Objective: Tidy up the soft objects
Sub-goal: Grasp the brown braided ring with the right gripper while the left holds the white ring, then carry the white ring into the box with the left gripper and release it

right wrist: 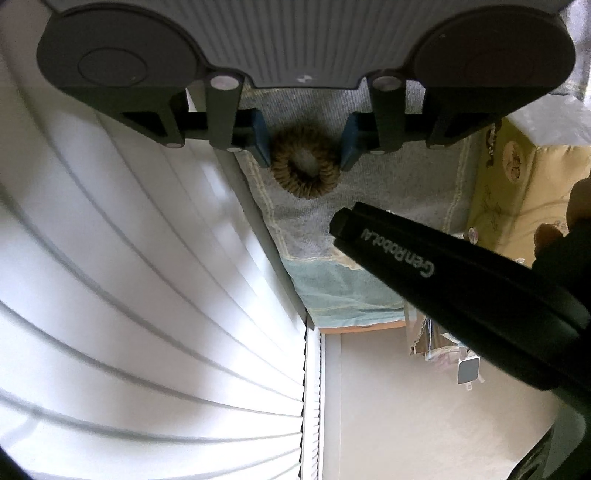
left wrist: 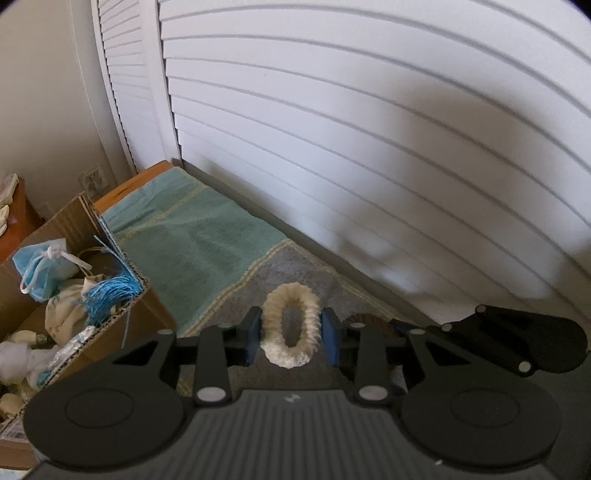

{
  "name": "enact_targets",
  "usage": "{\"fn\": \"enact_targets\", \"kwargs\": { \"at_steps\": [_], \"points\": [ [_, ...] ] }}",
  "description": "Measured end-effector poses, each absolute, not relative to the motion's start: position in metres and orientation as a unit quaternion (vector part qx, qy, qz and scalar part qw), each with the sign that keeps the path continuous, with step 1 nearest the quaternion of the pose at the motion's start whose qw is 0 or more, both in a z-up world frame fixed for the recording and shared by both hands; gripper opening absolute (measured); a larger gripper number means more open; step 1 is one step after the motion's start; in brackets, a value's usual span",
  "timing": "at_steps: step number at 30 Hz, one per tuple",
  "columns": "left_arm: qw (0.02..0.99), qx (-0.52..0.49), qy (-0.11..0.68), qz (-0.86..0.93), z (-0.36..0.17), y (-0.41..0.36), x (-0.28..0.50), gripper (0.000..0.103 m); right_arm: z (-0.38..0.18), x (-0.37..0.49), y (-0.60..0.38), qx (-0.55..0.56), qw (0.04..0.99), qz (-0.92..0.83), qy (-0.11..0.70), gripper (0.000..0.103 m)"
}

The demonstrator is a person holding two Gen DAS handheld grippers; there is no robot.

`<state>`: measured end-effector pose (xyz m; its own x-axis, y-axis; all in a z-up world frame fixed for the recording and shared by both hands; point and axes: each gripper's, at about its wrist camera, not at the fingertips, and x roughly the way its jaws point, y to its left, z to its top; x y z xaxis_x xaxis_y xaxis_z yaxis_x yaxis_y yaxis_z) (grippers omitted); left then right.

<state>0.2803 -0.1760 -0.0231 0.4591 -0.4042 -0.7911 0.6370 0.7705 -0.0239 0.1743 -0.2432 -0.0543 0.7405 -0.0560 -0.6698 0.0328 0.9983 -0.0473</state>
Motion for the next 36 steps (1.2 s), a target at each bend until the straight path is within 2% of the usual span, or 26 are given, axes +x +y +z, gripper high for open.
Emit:
{"fn": "enact_targets", "kwargs": {
  "at_steps": [12,21,27,36],
  "points": [
    [0.846,0.126,0.406,-0.324,0.019,-0.15,0.248,0.033,-0.016,0.142,-0.238,-0.024,0.944,-0.008,0.328,0.044],
    [0.859,0.11,0.395,-0.308,0.055,-0.099,0.229,0.033,0.013,0.118,-0.227,-0.041,0.952,0.033,0.3,0.044],
    [0.879,0.106,0.386,-0.259,0.066,-0.056,0.248,0.033,0.033,0.113,-0.216,-0.053,0.954,0.054,0.289,0.044],
    [0.895,0.07,0.395,-0.194,0.055,-0.012,0.308,0.033,0.034,0.121,-0.208,-0.068,0.953,0.055,0.291,0.044]
  ]
}}
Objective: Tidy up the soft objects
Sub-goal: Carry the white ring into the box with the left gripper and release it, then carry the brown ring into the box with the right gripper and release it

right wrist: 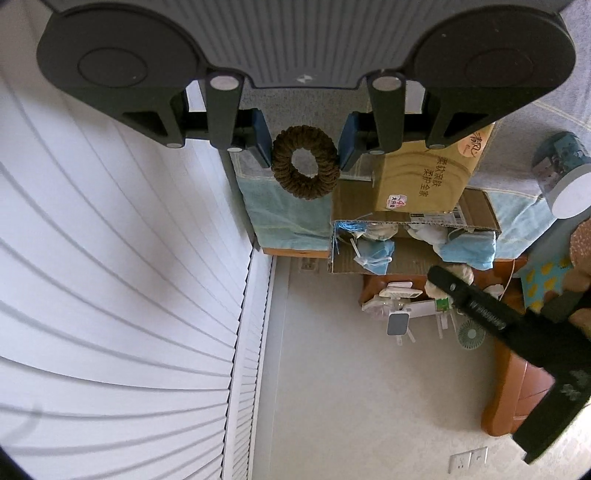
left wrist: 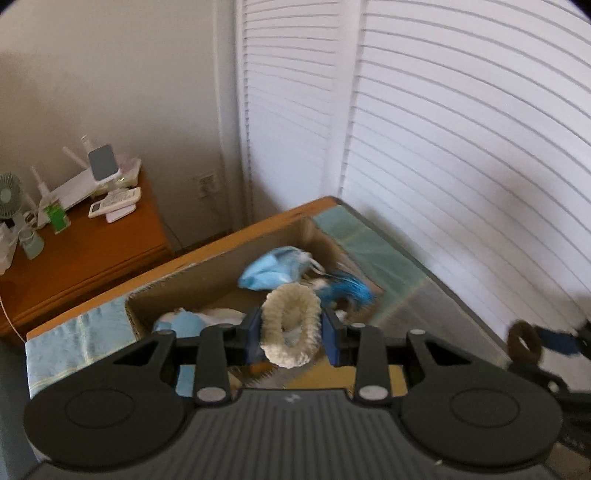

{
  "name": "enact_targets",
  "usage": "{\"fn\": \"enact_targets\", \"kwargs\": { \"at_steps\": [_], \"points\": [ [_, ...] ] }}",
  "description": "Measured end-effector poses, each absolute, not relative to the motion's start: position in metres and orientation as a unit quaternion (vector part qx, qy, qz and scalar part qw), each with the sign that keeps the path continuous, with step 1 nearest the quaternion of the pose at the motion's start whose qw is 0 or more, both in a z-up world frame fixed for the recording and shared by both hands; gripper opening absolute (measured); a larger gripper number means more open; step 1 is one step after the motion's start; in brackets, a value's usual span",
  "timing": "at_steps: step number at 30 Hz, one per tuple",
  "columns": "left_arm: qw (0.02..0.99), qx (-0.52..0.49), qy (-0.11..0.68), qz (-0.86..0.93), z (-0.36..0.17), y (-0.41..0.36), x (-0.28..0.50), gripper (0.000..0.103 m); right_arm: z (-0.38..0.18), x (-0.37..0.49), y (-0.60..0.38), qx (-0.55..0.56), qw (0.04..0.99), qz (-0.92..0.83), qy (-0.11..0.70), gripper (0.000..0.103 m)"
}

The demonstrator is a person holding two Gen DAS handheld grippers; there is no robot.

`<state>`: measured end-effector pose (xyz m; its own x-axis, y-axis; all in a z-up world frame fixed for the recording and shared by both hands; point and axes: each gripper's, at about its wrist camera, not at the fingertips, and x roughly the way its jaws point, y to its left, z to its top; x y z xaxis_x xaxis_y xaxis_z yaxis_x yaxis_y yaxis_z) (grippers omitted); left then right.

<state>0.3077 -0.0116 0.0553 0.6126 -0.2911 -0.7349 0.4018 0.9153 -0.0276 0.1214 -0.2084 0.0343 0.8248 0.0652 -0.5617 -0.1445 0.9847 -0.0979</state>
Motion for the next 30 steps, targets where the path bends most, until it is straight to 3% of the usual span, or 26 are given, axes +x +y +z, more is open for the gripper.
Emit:
{"fn": "enact_targets", "kwargs": {
  "at_steps": [3,5,6,8,15,30],
  "points": [
    [0.896,0.057,0.402,-0.18,0.045,-0.007,0.324,0.034,0.033,0.125,-0.208,-0.075,0.951,0.055,0.294,0.044],
    [0.897,0.053,0.405,-0.17,0.039,-0.006,0.33,0.048,0.032,0.128,-0.208,-0.078,0.951,0.053,0.296,0.044],
    [0.897,0.047,0.407,-0.164,0.037,-0.004,0.331,0.063,0.031,0.13,-0.207,-0.079,0.95,0.053,0.297,0.044],
    [0.904,0.034,0.396,-0.155,0.04,0.002,0.326,0.076,0.031,0.133,-0.206,-0.082,0.95,0.056,0.297,0.044],
    [0.912,0.032,0.387,-0.13,0.05,0.014,0.293,0.098,0.038,0.15,-0.196,-0.085,0.948,0.085,0.293,0.044],
    [0.929,0.077,0.346,-0.105,0.049,0.022,0.189,0.102,0.054,0.232,-0.133,-0.085,0.921,0.21,0.317,0.044]
  ]
}}
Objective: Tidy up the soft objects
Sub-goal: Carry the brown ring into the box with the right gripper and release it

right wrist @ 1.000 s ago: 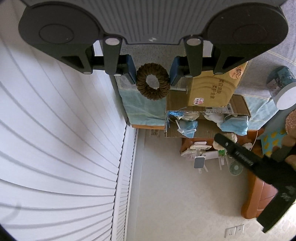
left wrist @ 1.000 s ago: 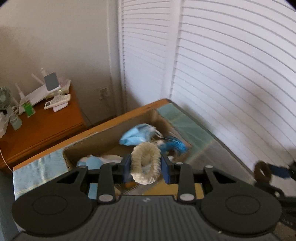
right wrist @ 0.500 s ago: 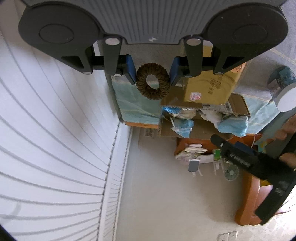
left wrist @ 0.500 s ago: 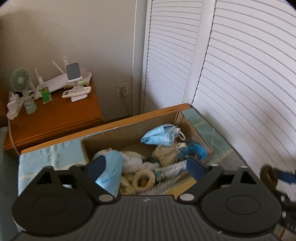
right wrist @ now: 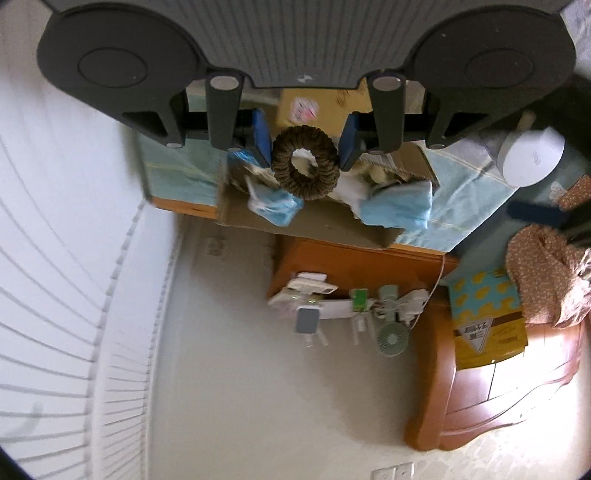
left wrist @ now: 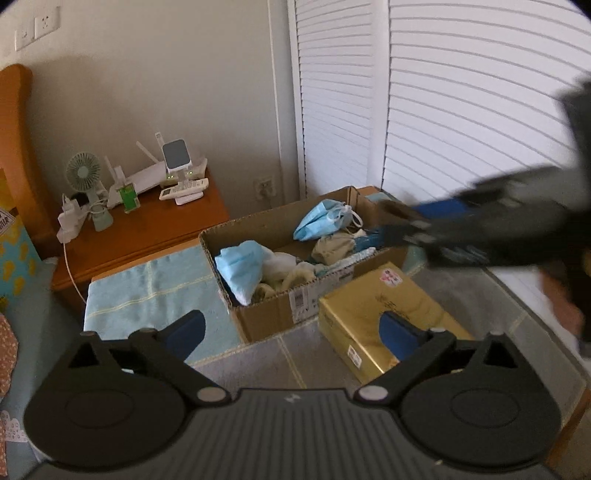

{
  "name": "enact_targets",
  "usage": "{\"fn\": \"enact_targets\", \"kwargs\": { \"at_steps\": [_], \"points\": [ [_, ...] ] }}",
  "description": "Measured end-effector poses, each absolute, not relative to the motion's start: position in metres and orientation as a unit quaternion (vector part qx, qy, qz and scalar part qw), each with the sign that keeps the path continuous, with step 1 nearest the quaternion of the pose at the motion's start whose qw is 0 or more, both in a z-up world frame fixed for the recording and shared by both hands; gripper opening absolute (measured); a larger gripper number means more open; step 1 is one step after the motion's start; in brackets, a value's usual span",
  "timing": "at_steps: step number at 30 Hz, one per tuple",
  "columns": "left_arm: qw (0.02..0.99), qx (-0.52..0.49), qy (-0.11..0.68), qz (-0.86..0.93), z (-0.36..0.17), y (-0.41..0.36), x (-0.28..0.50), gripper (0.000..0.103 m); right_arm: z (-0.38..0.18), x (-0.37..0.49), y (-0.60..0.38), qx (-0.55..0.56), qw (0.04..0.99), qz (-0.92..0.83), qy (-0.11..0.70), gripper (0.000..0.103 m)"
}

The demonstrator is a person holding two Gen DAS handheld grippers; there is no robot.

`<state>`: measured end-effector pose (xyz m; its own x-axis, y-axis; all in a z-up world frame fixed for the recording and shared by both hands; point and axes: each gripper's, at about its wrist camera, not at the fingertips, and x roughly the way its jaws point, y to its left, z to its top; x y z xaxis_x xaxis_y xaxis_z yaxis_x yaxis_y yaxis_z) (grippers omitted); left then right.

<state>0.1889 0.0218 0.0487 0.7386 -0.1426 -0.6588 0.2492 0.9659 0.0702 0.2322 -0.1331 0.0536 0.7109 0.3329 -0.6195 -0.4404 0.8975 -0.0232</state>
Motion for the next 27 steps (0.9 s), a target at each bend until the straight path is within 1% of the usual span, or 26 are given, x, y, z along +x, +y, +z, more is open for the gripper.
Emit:
{"fn": "enact_targets", "kwargs": {
  "at_steps": [4,9,16,17,19,20,21,24,27],
  "points": [
    [0.935,0.068,0.333,-0.106,0.045,0.028,0.18,0.102,0.054,0.264,-0.112,-0.089,0.912,0.221,0.335,0.044],
    [0.939,0.089,0.317,-0.095,0.036,0.028,0.174,0.102,0.049,0.299,-0.089,-0.1,0.9,0.222,0.362,0.044],
    [0.938,0.101,0.316,-0.098,0.028,0.031,0.171,0.102,0.037,0.336,-0.07,-0.115,0.891,0.204,0.389,0.045],
    [0.938,0.103,0.315,-0.1,0.027,0.031,0.171,0.102,0.037,0.338,-0.069,-0.114,0.893,0.201,0.386,0.048],
    [0.938,0.104,0.315,-0.1,0.026,0.031,0.17,0.102,0.038,0.341,-0.068,-0.109,0.896,0.197,0.382,0.062],
    [0.938,0.102,0.316,-0.1,0.026,0.032,0.17,0.102,0.039,0.341,-0.068,-0.107,0.899,0.194,0.379,0.077],
    [0.938,0.099,0.317,-0.1,0.026,0.033,0.17,0.102,0.041,0.34,-0.068,-0.107,0.901,0.193,0.373,0.089],
    [0.939,0.093,0.317,-0.098,0.026,0.035,0.17,0.102,0.046,0.333,-0.069,-0.116,0.908,0.188,0.356,0.101],
    [0.94,0.087,0.318,-0.091,0.026,0.038,0.171,0.102,0.051,0.323,-0.074,-0.114,0.908,0.191,0.356,0.103]
  ]
}}
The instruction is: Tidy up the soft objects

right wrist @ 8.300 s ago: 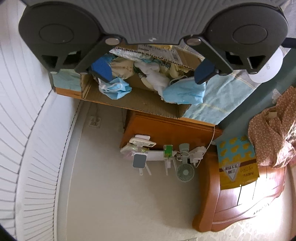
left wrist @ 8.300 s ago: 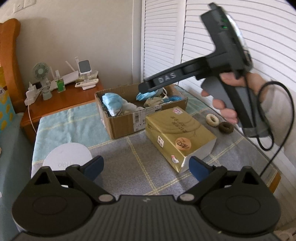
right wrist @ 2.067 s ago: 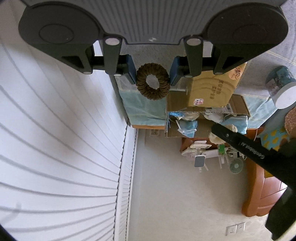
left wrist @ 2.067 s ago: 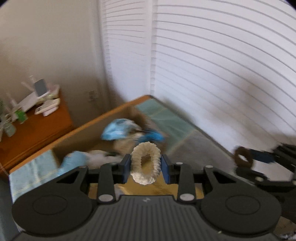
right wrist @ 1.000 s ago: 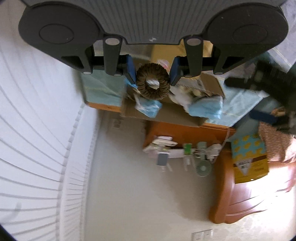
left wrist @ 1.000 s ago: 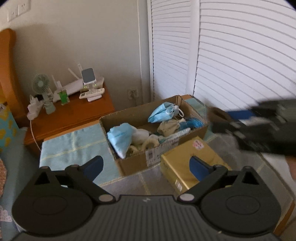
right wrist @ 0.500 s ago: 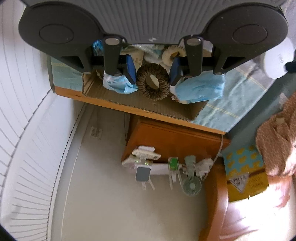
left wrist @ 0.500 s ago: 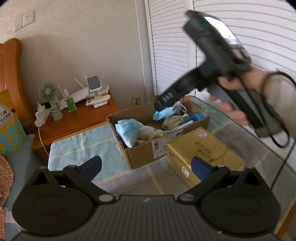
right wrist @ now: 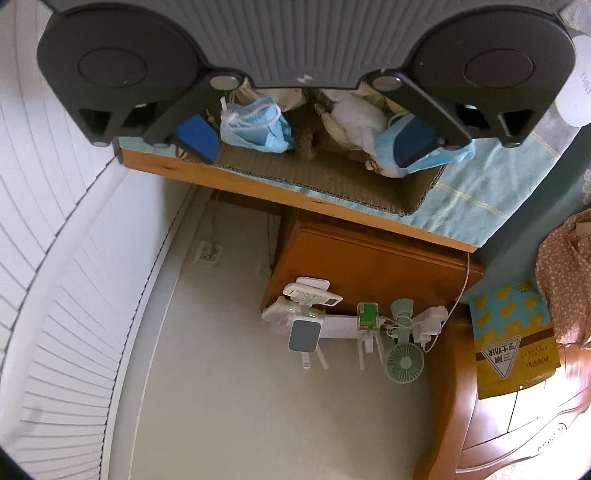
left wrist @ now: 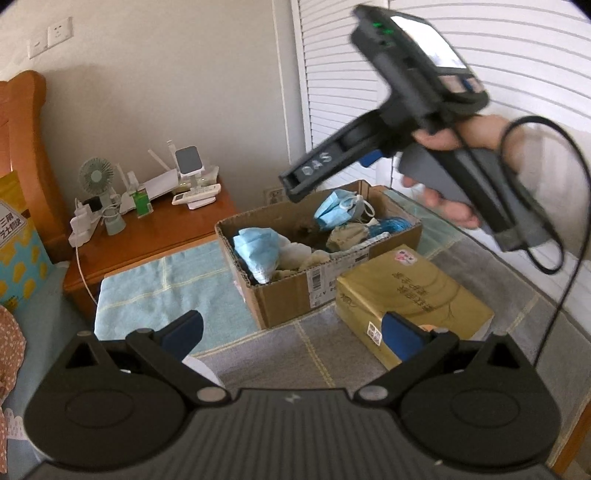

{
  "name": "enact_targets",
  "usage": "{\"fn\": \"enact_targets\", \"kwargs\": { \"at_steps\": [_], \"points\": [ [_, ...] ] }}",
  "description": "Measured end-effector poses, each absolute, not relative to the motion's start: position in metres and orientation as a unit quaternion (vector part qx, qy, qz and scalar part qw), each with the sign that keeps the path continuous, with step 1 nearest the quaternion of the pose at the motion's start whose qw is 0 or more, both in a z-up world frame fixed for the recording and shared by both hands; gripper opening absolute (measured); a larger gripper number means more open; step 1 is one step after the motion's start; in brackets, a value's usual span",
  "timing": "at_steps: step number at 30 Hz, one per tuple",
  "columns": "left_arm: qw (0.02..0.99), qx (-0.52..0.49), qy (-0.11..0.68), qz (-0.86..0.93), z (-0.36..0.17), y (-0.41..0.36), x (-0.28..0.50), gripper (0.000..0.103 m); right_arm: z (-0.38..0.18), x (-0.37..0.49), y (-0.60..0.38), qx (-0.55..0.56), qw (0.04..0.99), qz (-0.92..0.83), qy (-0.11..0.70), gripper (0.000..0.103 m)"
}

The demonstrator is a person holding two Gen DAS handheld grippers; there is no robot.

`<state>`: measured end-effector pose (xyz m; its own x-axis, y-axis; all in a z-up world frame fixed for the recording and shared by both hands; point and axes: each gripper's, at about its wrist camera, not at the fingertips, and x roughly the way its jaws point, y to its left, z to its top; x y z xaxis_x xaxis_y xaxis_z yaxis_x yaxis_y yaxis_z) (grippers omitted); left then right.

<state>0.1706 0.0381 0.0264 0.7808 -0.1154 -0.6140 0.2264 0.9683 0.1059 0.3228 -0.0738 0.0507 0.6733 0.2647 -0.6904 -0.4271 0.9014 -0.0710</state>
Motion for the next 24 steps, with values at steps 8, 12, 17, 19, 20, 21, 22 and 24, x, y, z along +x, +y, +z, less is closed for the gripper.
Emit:
{"fn": "enact_targets", "kwargs": {
  "at_steps": [8,12,17,19,20,21,22,24],
  "points": [
    [0.941,0.042,0.33,-0.058,0.029,0.049,0.17,0.102,0.055,0.276,-0.086,-0.129,0.902,0.17,0.374,0.103],
    [0.944,0.021,0.326,-0.047,0.033,0.052,0.166,0.102,0.055,0.247,-0.095,-0.127,0.9,0.144,0.392,0.103],
    [0.943,0.022,0.33,-0.021,0.039,0.046,0.161,0.102,0.057,0.203,-0.107,-0.118,0.903,0.102,0.4,0.103],
    [0.939,0.015,0.344,-0.002,0.042,0.044,0.161,0.102,0.057,0.185,-0.112,-0.115,0.905,0.083,0.401,0.103],
    [0.935,0.012,0.355,0.004,0.044,0.043,0.161,0.102,0.059,0.178,-0.114,-0.112,0.907,0.078,0.399,0.103],
    [0.932,0.008,0.363,0.006,0.044,0.042,0.161,0.102,0.06,0.171,-0.117,-0.107,0.908,0.072,0.398,0.103],
    [0.93,0.006,0.367,0.006,0.045,0.042,0.16,0.102,0.061,0.163,-0.12,-0.1,0.91,0.066,0.397,0.103],
    [0.929,0.004,0.371,0.004,0.047,0.038,0.156,0.102,0.063,0.152,-0.125,-0.09,0.913,0.053,0.396,0.103]
  ]
}}
